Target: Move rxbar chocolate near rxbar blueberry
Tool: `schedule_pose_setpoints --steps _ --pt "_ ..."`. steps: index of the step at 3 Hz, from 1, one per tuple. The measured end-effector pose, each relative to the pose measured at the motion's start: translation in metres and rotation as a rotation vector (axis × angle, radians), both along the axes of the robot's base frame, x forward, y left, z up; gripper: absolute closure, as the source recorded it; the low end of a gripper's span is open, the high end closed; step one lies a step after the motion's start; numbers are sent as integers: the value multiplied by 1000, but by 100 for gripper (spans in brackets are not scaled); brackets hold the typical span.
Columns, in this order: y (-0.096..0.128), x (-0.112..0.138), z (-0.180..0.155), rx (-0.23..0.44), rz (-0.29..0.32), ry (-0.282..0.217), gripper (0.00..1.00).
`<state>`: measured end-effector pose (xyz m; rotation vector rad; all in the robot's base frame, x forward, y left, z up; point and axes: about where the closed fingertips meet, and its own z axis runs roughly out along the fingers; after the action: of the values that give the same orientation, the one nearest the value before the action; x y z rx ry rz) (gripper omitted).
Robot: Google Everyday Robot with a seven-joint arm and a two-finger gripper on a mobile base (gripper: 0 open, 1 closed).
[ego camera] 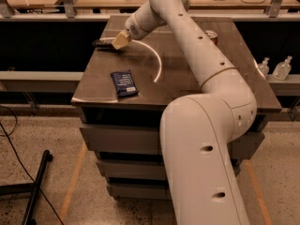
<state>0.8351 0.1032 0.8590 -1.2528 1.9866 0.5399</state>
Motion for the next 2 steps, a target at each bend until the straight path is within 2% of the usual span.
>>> schedule_pose_setpoints --steps 1,2 --pt "10 -18 43 37 114 -73 100" --pt "12 -31 73 43 173 -120 100"
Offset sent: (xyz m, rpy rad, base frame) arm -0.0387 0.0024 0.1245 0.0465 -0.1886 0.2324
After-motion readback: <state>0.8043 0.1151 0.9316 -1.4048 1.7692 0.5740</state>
